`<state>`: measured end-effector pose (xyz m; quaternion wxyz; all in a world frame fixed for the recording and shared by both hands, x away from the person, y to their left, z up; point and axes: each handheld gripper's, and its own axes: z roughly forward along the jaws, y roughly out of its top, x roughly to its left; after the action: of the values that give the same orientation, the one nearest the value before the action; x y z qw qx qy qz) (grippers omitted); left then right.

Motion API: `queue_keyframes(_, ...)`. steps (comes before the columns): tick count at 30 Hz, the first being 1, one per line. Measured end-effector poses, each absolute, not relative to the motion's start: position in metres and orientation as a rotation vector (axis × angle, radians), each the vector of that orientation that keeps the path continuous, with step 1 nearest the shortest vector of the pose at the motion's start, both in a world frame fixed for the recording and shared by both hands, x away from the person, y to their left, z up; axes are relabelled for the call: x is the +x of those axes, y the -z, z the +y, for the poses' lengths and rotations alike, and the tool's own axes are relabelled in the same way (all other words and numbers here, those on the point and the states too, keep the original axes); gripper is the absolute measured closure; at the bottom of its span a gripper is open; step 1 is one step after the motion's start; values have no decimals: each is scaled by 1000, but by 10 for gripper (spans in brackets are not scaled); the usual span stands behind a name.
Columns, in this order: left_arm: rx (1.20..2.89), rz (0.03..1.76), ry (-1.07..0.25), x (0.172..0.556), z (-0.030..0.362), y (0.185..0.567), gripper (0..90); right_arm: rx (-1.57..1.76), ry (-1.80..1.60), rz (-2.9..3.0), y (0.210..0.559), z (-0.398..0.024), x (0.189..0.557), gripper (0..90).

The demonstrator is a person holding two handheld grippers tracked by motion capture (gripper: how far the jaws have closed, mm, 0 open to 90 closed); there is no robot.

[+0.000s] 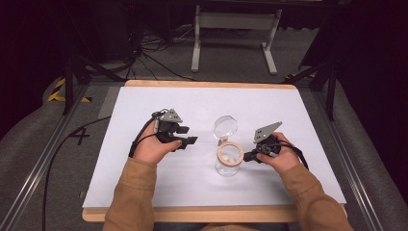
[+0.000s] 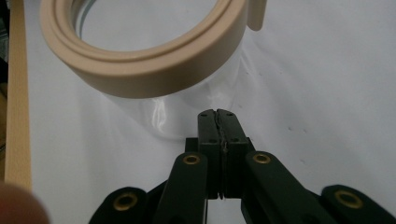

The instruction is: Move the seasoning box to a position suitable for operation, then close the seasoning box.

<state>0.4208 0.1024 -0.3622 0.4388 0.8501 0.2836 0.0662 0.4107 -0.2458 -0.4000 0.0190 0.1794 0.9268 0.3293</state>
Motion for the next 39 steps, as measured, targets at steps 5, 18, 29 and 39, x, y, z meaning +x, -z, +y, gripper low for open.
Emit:
queue_keyframes(5, 2115, 695, -170, 423, 101, 362, 502, 527, -1006, 2897, 400, -241, 405, 900)
queue_keyframes(18, 2096, 669, -148, 428, 95, 362, 624, 485, -987, 2926, 402, -233, 396, 898)
queue_keyframes(29, 2000, 659, -209, 429, 87, 353, 896, 586, -1097, 2815, 379, -252, 388, 900)
queue_keyframes(39, 1961, 654, -233, 435, 66, 358, 898, 616, -1320, 2676, 356, -249, 370, 900)
